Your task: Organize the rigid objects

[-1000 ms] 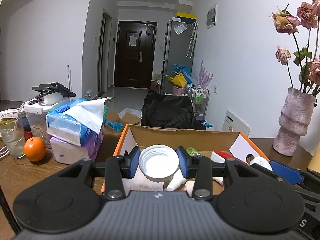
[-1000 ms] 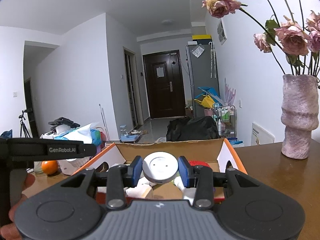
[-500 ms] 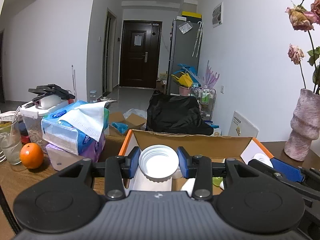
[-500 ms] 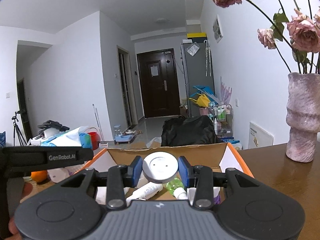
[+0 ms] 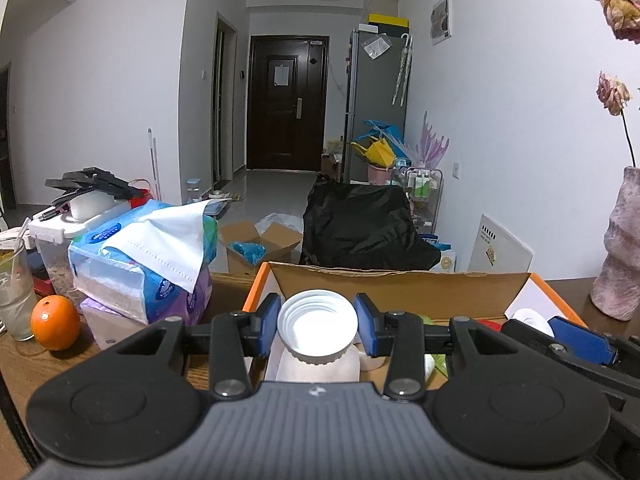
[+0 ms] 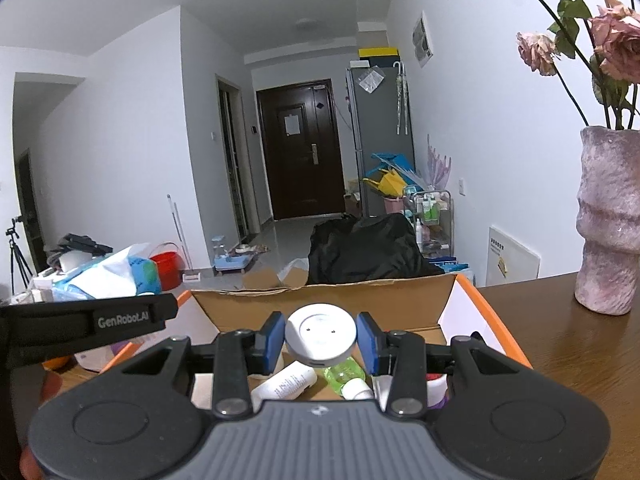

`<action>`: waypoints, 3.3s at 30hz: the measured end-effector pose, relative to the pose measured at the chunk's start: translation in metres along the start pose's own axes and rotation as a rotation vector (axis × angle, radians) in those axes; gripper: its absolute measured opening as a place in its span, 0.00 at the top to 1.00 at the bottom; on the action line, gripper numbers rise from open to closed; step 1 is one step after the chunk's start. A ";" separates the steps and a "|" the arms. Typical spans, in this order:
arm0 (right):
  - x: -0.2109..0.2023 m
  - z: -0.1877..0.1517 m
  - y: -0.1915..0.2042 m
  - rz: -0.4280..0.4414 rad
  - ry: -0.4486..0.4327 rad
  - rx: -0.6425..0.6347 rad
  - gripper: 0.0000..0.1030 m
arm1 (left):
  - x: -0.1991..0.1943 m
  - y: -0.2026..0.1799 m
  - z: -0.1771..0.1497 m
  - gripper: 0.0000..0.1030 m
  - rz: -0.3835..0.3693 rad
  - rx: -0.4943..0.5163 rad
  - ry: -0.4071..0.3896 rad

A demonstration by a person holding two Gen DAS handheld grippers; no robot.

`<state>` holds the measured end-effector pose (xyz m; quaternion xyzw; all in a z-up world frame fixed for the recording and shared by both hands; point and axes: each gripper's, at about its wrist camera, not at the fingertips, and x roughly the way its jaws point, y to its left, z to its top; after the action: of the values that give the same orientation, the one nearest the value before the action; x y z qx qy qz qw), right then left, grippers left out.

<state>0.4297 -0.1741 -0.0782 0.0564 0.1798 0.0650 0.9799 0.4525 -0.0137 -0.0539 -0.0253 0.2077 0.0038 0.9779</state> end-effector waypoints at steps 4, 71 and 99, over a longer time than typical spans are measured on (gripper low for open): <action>0.004 0.000 -0.002 -0.005 0.020 0.006 0.63 | 0.004 0.002 0.001 0.60 0.003 0.007 0.003; -0.285 -0.056 -0.033 -0.054 -0.049 -0.111 0.00 | -0.280 0.013 -0.081 0.00 -0.083 0.068 -0.072; -0.343 -0.074 -0.029 -0.068 -0.059 -0.106 0.00 | -0.334 0.014 -0.117 0.00 -0.092 0.076 -0.047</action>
<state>0.0887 -0.2470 -0.0327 0.0003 0.1491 0.0396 0.9880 0.0993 -0.0043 -0.0257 0.0022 0.1833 -0.0486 0.9819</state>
